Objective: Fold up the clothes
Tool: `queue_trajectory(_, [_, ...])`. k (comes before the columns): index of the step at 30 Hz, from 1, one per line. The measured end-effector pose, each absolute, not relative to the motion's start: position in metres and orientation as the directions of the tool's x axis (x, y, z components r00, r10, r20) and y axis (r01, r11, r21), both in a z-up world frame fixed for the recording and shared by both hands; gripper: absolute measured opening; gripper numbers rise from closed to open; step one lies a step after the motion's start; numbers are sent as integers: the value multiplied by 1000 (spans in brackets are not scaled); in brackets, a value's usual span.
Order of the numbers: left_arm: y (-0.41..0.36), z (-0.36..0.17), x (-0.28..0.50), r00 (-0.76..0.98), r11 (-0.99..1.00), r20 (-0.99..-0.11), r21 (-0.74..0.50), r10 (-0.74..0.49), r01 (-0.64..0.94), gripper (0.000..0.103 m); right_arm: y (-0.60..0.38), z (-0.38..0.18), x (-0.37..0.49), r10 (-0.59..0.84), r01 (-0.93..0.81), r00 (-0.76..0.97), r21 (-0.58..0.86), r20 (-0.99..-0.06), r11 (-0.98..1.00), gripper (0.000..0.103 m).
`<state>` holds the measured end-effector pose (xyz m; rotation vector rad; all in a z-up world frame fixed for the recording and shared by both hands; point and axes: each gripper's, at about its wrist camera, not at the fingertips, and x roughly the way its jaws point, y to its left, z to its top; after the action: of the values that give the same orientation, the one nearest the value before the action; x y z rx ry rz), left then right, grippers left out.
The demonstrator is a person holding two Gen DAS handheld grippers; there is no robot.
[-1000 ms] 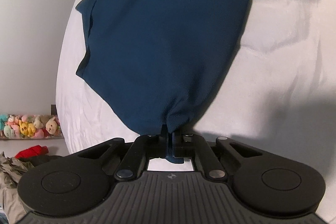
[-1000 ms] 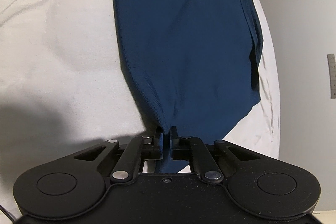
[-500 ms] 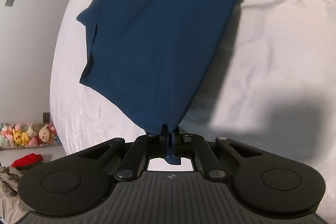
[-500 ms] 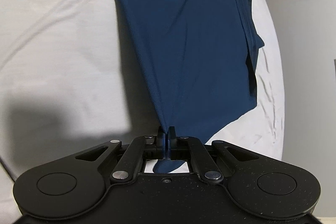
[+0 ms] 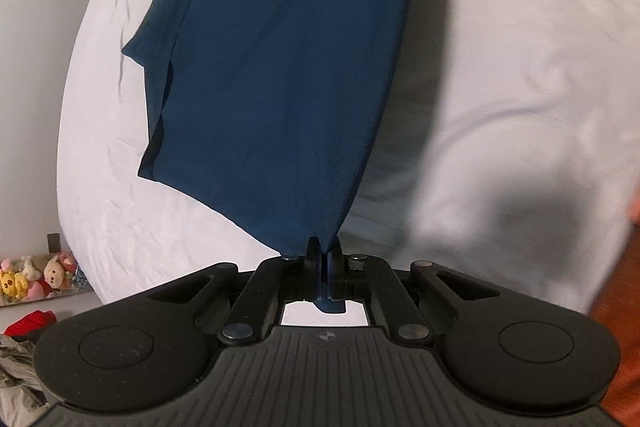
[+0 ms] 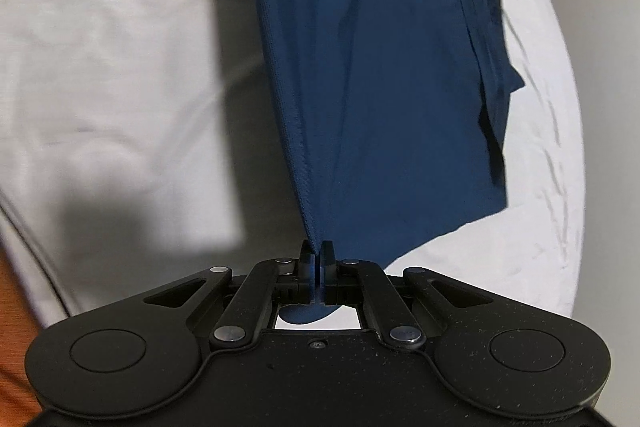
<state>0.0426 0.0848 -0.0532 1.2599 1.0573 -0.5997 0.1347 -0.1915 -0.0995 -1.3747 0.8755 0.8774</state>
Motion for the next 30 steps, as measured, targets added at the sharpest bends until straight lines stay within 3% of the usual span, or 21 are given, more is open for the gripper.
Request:
queue_trajectory(9, [81,-58,-12,383,264,-906,419,177,869,2,-194,-98,78,24,-936,352,-352,-936,6,0])
queue_trajectory(12, [72,-63,-11,374,286,-909,413,181,865,2,-195,-102,96,27,-937,349,-348,-937,28,1])
queue_trajectory(15, [66,-64,-10,358,317,-917,398,178,861,8,-196,-99,67,38,-939,343,-342,-938,50,1])
queue_trajectory(17, [59,-61,-12,343,338,-926,378,160,862,17,-197,-96,64,46,-938,344,-342,-938,53,1])
queue_trajectory(21, [34,-44,-22,409,365,-912,394,38,844,25,-197,-91,68,65,-938,342,-337,-937,73,1])
queue_trajectory(23, [19,-37,-25,428,375,-903,387,-30,842,36,-197,-95,62,71,-940,340,-335,-938,66,1])
queue_trajectory(27, [-38,-35,-29,443,392,-875,344,-196,853,38,-200,-95,57,77,-945,324,-320,-943,59,1])
queue_trajectory(30, [-67,-45,-22,450,403,-865,339,-221,850,38,-201,-88,49,78,-950,311,-307,-947,61,2])
